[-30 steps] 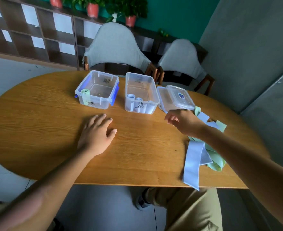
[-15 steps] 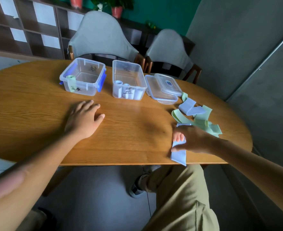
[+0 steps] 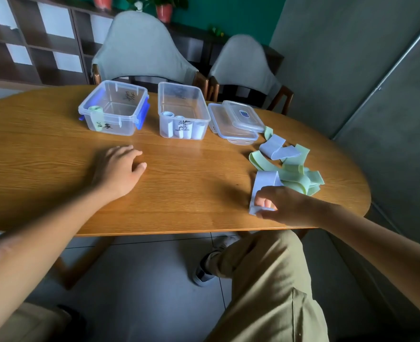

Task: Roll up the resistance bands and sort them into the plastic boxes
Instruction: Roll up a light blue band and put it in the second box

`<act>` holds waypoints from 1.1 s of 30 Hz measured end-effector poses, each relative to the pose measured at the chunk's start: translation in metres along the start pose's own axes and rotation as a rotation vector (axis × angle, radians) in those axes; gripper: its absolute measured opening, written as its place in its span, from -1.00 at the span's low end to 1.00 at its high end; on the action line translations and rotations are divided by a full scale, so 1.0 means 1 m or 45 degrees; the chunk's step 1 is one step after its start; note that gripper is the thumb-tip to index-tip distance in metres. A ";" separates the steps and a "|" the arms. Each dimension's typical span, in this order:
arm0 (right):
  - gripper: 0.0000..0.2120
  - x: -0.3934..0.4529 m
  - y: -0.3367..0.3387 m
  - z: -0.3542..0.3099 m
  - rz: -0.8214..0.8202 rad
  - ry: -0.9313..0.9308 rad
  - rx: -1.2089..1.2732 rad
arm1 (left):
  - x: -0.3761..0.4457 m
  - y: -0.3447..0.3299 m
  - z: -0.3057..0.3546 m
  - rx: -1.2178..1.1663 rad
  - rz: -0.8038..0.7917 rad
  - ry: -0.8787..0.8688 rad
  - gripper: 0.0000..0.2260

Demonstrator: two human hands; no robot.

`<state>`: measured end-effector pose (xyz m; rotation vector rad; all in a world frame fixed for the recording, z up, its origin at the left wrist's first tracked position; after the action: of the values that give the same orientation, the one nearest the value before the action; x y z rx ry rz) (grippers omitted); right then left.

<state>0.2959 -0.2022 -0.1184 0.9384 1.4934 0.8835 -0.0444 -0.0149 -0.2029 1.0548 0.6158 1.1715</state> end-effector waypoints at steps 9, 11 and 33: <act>-0.87 0.007 0.057 -0.058 0.394 0.425 0.133 | -0.059 0.022 0.131 -0.814 -0.257 -0.522 -0.74; -0.86 0.011 0.063 -0.075 0.424 0.476 0.212 | -0.070 0.026 0.146 -0.906 -0.260 -0.566 -0.78; -0.71 0.078 0.002 -0.178 -0.009 0.605 1.715 | -0.009 0.116 0.062 -1.274 0.366 -0.073 -0.82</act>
<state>0.1138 -0.1361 -0.1282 1.7120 2.5482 -0.0709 -0.0456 -0.0410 -0.0734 0.3069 -0.2058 1.4465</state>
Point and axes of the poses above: each hand's wrist, its own x-axis towards the middle knuckle, its own y-axis out of the back of the hand, z = x × y, the point moved 3 cm from there along x, towards the middle knuckle, and after that the axes turned 6 degrees about -z, right-handed, at the moved point
